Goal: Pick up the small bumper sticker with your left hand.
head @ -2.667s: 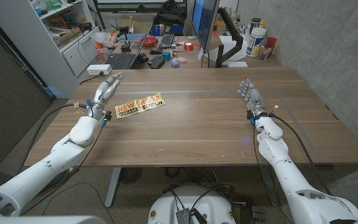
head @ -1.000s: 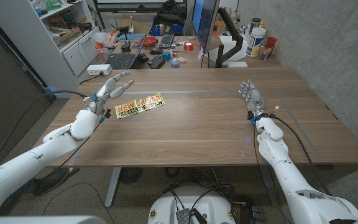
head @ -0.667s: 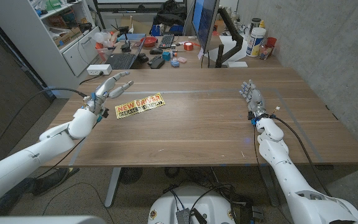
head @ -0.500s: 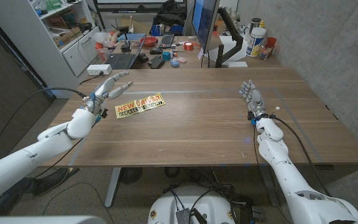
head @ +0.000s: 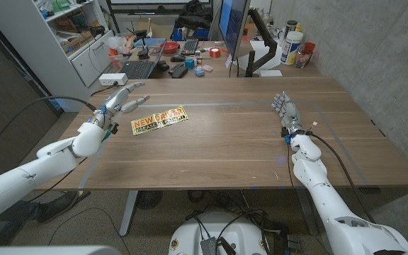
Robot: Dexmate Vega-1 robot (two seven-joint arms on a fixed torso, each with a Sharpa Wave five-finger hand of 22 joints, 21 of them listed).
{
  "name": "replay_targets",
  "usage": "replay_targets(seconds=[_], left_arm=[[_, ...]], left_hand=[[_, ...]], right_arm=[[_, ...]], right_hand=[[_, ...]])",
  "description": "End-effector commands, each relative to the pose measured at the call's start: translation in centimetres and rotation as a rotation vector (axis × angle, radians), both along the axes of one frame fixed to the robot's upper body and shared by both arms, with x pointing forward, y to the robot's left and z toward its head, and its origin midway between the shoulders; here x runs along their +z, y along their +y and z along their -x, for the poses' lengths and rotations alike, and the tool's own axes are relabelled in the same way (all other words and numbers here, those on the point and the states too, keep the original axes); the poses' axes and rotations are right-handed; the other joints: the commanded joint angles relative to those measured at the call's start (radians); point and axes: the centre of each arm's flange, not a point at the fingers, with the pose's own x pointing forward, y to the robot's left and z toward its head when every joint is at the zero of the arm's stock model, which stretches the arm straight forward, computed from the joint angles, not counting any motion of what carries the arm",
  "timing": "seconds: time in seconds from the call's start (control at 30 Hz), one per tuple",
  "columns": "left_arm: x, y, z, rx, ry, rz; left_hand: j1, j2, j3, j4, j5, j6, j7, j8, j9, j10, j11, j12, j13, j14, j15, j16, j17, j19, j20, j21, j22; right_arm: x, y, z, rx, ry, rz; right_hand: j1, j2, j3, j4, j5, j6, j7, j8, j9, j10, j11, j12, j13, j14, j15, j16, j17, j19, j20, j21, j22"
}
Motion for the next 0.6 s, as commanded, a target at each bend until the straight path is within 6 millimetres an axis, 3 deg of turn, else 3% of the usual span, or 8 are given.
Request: replay_targets(seconds=[0.03,0.6], left_arm=[[1.2,-0.4,-0.1,0.051,-0.008,-0.117],[2.4,-0.5,-0.9,0.123,-0.014,-0.248]], left_hand=[[0.023,-0.001,0.003,-0.011,0.003,-0.007,-0.003,-0.002,0.003,0.001,-0.011,-0.003,0.004,0.01,-0.043,-0.003,0.0,0.007,-0.023,-0.004,0.005],[0.072,-0.015,0.01,-0.047,0.004,-0.027,-0.006,-0.004,0.005,-0.007,-0.024,-0.007,0.006,0.009,-0.046,-0.005,0.0,0.012,-0.021,-0.016,0.005]], right_arm=[[0.0,0.1,0.2,-0.007,-0.002,0.0],[0.1,0.3,0.3,-0.013,0.0,-0.004]], right_hand=[[-0.003,0.003,0.001,-0.006,0.003,0.005,0.0,0.002,0.001,0.011,0.003,-0.005,0.0,0.009,-0.003,-0.002,0.001,0.006,-0.005,-0.002,0.006],[-0.005,0.004,0.0,-0.007,0.003,0.005,0.001,0.002,0.0,0.013,0.004,-0.008,0.001,0.009,-0.003,-0.003,0.001,0.008,-0.004,-0.008,0.006]])
